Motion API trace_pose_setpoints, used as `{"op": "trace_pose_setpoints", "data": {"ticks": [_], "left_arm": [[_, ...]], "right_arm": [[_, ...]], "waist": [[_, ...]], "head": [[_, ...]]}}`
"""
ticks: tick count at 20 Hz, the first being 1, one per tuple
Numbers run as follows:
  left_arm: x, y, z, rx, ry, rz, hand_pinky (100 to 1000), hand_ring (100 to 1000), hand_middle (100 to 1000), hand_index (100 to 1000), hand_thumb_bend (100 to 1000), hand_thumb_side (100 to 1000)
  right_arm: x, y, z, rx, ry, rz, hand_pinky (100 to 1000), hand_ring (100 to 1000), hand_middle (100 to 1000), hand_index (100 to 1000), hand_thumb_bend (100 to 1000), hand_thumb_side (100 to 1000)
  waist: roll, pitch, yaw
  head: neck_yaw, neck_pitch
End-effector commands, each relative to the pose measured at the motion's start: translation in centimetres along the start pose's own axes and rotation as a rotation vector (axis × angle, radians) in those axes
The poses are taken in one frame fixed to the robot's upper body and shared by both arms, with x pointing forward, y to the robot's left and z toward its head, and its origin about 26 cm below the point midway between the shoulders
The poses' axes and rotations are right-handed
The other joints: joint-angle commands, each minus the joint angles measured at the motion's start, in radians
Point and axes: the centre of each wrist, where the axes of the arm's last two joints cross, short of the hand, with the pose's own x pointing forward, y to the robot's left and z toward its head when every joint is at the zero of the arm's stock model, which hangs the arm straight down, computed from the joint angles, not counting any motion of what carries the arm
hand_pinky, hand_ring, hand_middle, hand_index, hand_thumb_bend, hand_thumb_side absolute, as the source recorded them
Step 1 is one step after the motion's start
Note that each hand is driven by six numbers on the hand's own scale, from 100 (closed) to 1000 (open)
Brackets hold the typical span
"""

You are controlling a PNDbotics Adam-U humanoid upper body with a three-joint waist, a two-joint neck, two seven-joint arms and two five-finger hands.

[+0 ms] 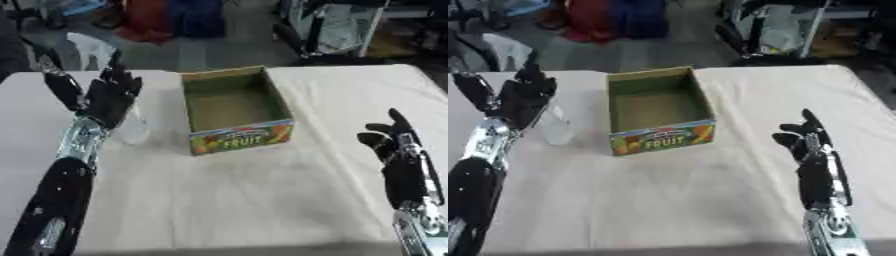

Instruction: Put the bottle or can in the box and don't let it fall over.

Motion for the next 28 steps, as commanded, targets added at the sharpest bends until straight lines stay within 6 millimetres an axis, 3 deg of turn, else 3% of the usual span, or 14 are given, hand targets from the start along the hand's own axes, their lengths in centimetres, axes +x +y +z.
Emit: {"op": "trace_pose_setpoints", "data": {"ticks": [1, 8, 19, 28], "left_arm": [[0.2, -1.9, 0.0, -0.07, 0.019, -0.017, 207, 109, 244, 1000, 807, 1000], [0.0, -2.9, 1.4, -0.115, 0.045, -0.01, 210, 111, 244, 1000, 808, 1000], [2.0, -0.3, 4.6, 0.029, -0.162, -0.007, 207, 103, 240, 1000, 808, 1000], [2.5, 2.7, 3.5, 0.148, -0.116, -0.04, 213, 109, 244, 1000, 752, 1000]], "right_arm": [[0.6, 0.0, -0.6, 0.011, -0.025, 0.0, 778, 651, 646, 961, 100, 752], [0.6, -0.1, -0.6, 0.009, -0.025, 0.002, 778, 651, 646, 961, 100, 751], [0.7, -0.1, -0.6, 0.003, -0.029, 0.005, 778, 651, 646, 961, 100, 749], [0.7, -0.1, -0.6, 0.003, -0.029, 0.004, 778, 651, 646, 961, 100, 749]], "waist": [[-0.001, -0.009, 0.001], [-0.001, -0.009, 0.009], [-0.001, -0.005, 0.015], [-0.002, -0.008, 0.015]], "head": [[-0.001, -0.002], [-0.004, -0.002], [-0.022, -0.002], [-0.023, -0.002]]}}
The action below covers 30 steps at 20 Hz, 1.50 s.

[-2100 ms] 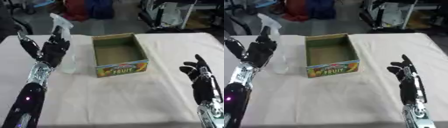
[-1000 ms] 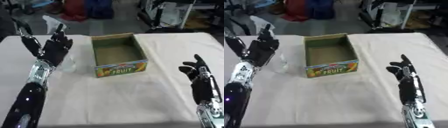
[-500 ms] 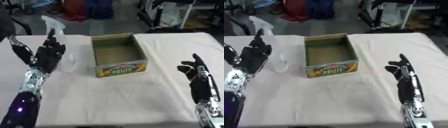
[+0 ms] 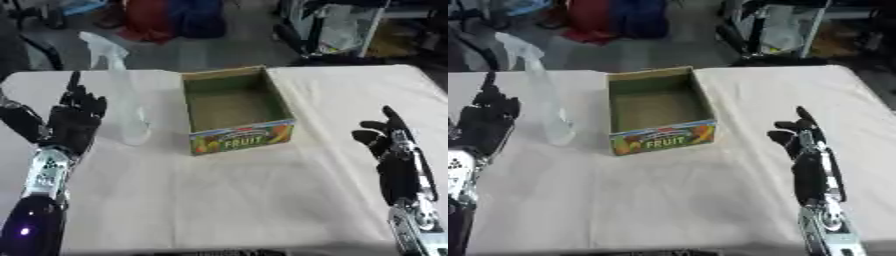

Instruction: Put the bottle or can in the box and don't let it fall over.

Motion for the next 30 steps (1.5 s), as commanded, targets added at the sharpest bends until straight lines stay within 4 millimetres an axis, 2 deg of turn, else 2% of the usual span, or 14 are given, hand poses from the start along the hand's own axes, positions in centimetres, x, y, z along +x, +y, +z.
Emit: {"op": "trace_pose_setpoints", "data": {"ticks": [1, 11, 30], "left_arm": [[1.2, 0.1, -1.1, 0.007, 0.01, -0.042, 215, 111, 245, 1000, 745, 1000], [1.7, -0.4, -3.2, 0.031, 0.054, -0.046, 239, 128, 261, 1000, 695, 1000], [0.8, -2.3, -5.8, 0.004, 0.116, -0.04, 248, 136, 269, 1000, 692, 1000]], "right_arm": [[0.6, -0.1, -0.5, 0.004, -0.025, 0.004, 778, 650, 646, 961, 100, 749], [0.6, 0.0, -0.5, 0.008, -0.024, 0.002, 778, 650, 645, 961, 100, 748], [0.5, 0.4, -0.6, 0.025, -0.021, -0.006, 778, 649, 645, 961, 100, 747]], "waist": [[0.001, -0.008, -0.002], [0.002, -0.009, -0.01], [0.003, -0.011, -0.028]], "head": [[-0.002, -0.002], [0.0, -0.002], [0.012, -0.002]]}}
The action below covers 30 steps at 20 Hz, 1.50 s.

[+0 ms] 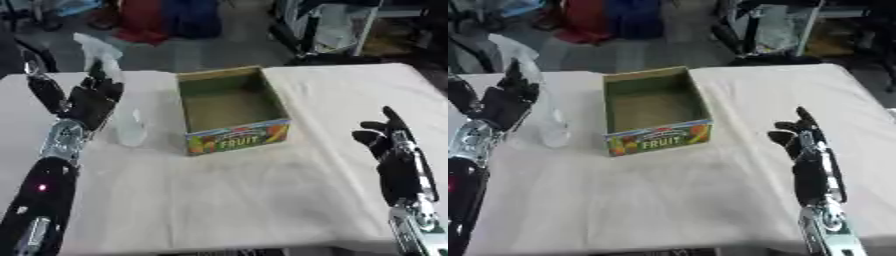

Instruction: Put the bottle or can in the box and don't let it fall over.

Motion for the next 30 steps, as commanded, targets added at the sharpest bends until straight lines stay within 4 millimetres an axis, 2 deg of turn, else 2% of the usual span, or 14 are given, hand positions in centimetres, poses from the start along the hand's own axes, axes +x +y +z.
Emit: {"op": "trace_pose_setpoints", "data": {"ticks": [1, 16, 22, 26, 30], "left_arm": [[0.9, -1.2, -0.7, -0.025, -0.004, -0.024, 249, 136, 269, 1000, 692, 1000], [1.7, -3.4, -3.2, -0.036, -0.006, -0.032, 250, 136, 267, 1000, 681, 1000], [1.9, -6.1, -4.8, -0.109, 0.003, -0.042, 261, 140, 268, 1000, 683, 1000], [1.7, -8.8, -5.5, -0.198, 0.025, -0.072, 271, 144, 269, 1000, 683, 1000], [1.6, -9.6, -5.7, -0.225, 0.036, -0.087, 271, 144, 269, 1000, 683, 1000]], "right_arm": [[0.5, 0.2, -0.6, 0.017, -0.026, -0.005, 778, 649, 645, 961, 100, 747], [0.4, 0.6, -0.5, 0.038, -0.018, -0.013, 778, 649, 645, 961, 100, 747], [0.3, 1.0, -0.5, 0.057, -0.012, -0.022, 778, 649, 645, 961, 100, 747], [0.2, 1.3, -0.6, 0.071, -0.01, -0.031, 777, 649, 644, 961, 100, 746], [0.2, 1.4, -0.6, 0.074, -0.009, -0.033, 777, 649, 644, 961, 100, 746]], "waist": [[0.0, -0.01, -0.004], [-0.001, -0.012, -0.022], [-0.003, -0.013, -0.041], [-0.006, -0.013, -0.057], [-0.006, -0.013, -0.06]], "head": [[0.004, -0.002], [0.01, -0.002], [0.025, -0.002], [0.036, -0.002], [0.04, -0.002]]}}
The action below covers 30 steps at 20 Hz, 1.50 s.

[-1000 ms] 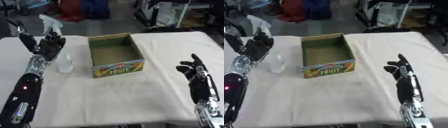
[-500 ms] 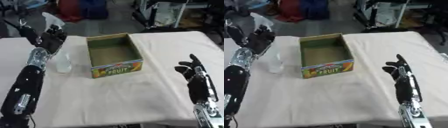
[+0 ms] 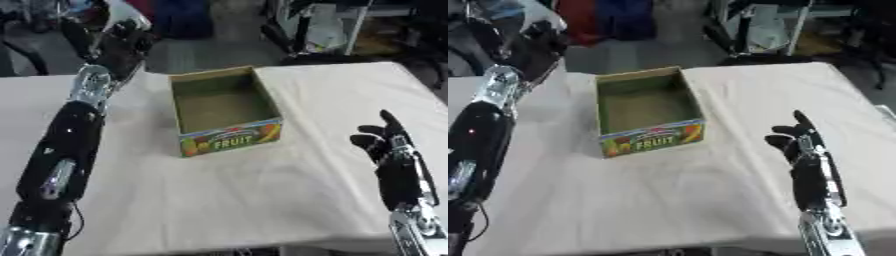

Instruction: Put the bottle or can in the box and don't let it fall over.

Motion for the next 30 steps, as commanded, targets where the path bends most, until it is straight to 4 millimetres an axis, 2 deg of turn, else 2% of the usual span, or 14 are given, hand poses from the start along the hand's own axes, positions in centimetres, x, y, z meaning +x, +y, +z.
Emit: {"op": "trace_pose_setpoints", "data": {"ticks": [1, 3, 5, 12, 16, 21, 22, 23, 30], "left_arm": [[0.9, -2.3, -0.7, -0.078, -0.003, -0.04, 287, 151, 270, 1000, 676, 1000], [-0.4, -4.6, -1.5, -0.163, 0.05, -0.07, 292, 153, 271, 1000, 670, 1000], [-1.6, -5.8, -1.8, -0.211, 0.108, -0.106, 297, 155, 271, 1000, 665, 1000], [-3.4, -6.9, -1.9, -0.262, 0.208, -0.169, 314, 164, 278, 1000, 657, 1000], [-4.3, -5.4, -1.8, -0.197, 0.243, -0.188, 333, 173, 291, 1000, 637, 1000], [-4.5, -2.2, -1.2, -0.07, 0.246, -0.181, 334, 173, 296, 1000, 629, 1000], [-4.5, -1.3, -1.0, -0.044, 0.244, -0.17, 332, 172, 299, 1000, 536, 1000], [-4.7, -0.5, -0.7, -0.019, 0.244, -0.161, 329, 171, 296, 1000, 629, 1000], [-5.2, 3.6, 1.3, 0.11, 0.237, -0.107, 317, 167, 298, 1000, 633, 1000]], "right_arm": [[0.4, 0.3, -0.5, 0.019, -0.018, -0.008, 777, 649, 645, 960, 100, 749], [0.3, 0.6, -0.5, 0.034, -0.015, -0.014, 777, 649, 644, 960, 100, 748], [0.3, 0.6, -0.5, 0.035, -0.013, -0.017, 777, 648, 644, 960, 100, 749], [0.2, 0.8, -0.5, 0.039, -0.011, -0.024, 777, 647, 643, 960, 100, 748], [0.1, 0.8, -0.6, 0.037, -0.009, -0.025, 777, 647, 643, 960, 100, 749], [0.1, 0.8, -0.6, 0.034, -0.008, -0.022, 778, 649, 645, 959, 100, 751], [0.1, 0.8, -0.6, 0.035, -0.008, -0.021, 778, 649, 645, 958, 100, 747], [0.1, 0.7, -0.6, 0.035, -0.009, -0.02, 778, 649, 645, 955, 100, 751], [0.0, 0.8, -0.5, 0.087, 0.004, -0.005, 788, 662, 658, 932, 100, 771]], "waist": [[-0.001, -0.012, -0.008], [0.001, -0.011, -0.02], [0.002, -0.01, -0.024], [0.006, -0.01, -0.035], [0.006, -0.01, -0.036], [0.006, -0.01, -0.031], [0.005, -0.01, -0.028], [0.005, -0.009, -0.026], [0.001, -0.006, -0.009]], "head": [[0.013, -0.002], [0.022, -0.002], [0.022, -0.002], [0.02, -0.002], [0.017, -0.002], [0.007, -0.002], [0.003, -0.002], [0.0, -0.002], [-0.017, -0.002]]}}
